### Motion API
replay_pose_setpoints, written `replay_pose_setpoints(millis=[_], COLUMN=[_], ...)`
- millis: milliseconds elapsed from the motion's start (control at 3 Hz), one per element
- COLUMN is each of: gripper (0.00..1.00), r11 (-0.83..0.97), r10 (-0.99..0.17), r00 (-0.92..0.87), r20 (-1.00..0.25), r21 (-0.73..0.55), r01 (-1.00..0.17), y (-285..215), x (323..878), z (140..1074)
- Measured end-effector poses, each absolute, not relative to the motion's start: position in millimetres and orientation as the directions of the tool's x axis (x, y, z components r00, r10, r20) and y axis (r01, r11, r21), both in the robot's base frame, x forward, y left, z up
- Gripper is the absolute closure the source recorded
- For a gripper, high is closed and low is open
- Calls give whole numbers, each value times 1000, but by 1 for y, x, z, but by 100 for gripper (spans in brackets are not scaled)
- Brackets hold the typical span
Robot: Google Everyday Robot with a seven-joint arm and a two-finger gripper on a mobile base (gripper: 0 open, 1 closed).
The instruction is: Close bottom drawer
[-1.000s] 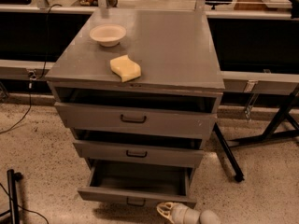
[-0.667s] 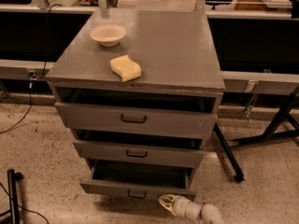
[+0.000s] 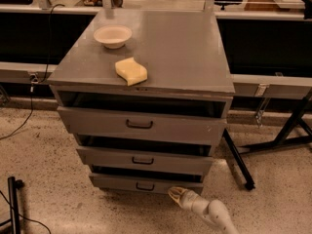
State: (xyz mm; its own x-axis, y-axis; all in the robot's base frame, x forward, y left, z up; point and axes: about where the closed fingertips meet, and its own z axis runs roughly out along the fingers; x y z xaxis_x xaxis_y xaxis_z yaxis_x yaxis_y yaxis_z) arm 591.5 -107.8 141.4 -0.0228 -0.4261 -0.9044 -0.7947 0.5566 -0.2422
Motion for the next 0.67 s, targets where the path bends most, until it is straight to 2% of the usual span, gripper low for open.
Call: replay_pose_setpoints(millis=[667], gripper=[100], r11=[596], r10=[-378], r00=[-41], r20=[-925], r21=[-210], r01=[-775], y=[-118], x=[615], z=[135])
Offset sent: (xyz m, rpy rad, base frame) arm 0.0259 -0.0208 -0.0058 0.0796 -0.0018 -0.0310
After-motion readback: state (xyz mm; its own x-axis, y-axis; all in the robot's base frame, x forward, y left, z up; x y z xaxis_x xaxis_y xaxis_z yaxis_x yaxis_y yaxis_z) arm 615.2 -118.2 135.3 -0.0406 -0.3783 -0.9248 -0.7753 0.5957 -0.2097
